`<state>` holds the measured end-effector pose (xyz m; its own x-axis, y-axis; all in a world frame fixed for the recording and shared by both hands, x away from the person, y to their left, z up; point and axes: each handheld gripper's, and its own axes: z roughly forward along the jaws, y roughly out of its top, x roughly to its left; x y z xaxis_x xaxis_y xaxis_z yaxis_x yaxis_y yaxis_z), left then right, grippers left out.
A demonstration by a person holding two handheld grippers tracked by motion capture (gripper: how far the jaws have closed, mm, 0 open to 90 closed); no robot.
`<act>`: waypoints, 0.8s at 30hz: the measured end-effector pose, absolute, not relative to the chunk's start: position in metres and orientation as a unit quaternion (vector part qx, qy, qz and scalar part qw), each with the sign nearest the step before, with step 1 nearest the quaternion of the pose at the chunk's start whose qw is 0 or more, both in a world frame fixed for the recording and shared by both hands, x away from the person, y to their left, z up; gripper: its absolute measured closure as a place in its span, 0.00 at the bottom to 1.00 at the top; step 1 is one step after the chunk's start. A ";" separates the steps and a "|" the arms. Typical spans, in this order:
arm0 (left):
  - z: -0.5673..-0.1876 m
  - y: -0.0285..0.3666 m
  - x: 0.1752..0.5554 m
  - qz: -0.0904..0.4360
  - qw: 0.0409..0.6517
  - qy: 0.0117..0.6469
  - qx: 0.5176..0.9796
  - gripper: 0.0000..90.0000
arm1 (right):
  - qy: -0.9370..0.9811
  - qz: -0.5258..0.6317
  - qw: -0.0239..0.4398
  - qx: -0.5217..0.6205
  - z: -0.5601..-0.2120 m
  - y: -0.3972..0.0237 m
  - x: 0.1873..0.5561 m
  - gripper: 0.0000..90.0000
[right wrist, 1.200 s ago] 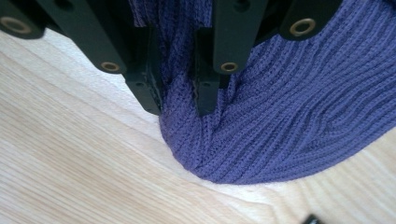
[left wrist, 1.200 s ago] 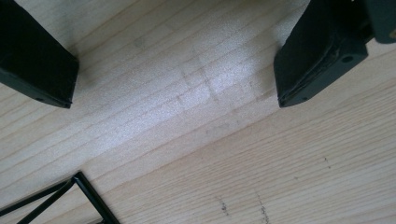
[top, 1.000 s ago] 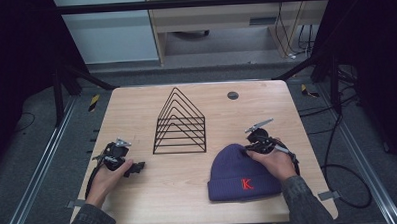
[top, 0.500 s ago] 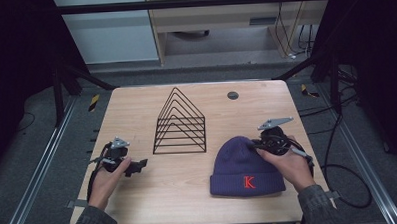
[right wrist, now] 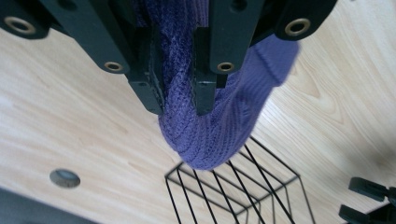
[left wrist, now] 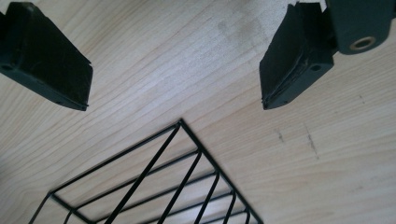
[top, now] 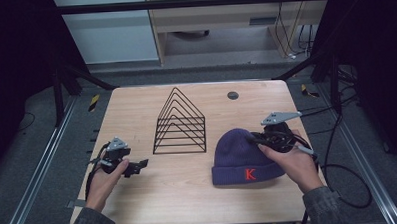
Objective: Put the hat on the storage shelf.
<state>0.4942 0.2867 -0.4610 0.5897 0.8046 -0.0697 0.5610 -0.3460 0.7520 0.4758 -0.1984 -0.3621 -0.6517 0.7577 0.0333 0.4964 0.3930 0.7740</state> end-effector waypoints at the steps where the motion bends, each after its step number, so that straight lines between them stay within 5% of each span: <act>1: -0.458 0.287 0.491 0.163 0.388 0.424 0.802 0.10 | 0.819 0.397 0.167 0.379 -0.359 -0.198 0.475 0.85; 24: -0.347 0.282 0.515 0.209 0.429 0.398 0.783 0.06 | 0.810 0.429 0.219 0.334 -0.274 -0.166 0.505 0.86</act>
